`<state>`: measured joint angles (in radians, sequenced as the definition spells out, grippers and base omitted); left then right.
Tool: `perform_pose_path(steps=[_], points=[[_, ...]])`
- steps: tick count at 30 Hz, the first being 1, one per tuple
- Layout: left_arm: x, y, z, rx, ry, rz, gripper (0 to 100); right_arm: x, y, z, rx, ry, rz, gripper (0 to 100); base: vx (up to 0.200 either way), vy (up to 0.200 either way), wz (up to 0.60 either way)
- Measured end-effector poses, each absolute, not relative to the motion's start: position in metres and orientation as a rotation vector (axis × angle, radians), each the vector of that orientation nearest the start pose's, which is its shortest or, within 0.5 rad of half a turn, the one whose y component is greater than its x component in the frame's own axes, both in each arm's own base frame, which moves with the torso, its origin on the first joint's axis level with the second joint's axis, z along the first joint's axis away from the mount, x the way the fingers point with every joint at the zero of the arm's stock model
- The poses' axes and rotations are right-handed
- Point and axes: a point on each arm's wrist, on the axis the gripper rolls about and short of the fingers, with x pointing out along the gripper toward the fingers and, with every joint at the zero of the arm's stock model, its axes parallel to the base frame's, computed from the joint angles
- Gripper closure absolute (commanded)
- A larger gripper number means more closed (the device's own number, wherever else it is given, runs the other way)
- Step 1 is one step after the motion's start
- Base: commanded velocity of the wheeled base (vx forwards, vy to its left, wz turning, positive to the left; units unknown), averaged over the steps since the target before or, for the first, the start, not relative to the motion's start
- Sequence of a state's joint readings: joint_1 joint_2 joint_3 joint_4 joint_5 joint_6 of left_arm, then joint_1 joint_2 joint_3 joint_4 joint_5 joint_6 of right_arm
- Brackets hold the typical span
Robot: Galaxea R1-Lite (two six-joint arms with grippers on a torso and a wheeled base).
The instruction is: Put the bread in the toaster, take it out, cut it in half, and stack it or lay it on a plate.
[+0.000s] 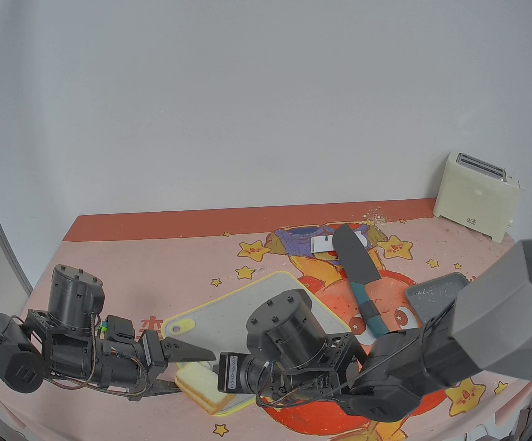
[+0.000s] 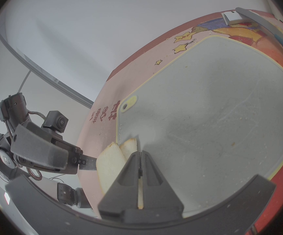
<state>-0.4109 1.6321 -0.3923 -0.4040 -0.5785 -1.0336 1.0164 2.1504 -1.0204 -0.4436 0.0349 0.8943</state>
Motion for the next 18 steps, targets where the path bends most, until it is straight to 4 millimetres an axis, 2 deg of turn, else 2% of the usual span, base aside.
perform_pose_path(steps=[11,18], points=[[0.191,-0.097,0.083,-0.958,1.28,-0.396,100,0.23,0.307,0.062,0.486,0.99,0.553,100,0.0,0.0,0.0],[0.19,-0.095,0.085,-0.962,1.268,-0.398,100,0.236,0.299,0.072,0.507,0.967,0.54,100,0.0,0.0,0.0]])
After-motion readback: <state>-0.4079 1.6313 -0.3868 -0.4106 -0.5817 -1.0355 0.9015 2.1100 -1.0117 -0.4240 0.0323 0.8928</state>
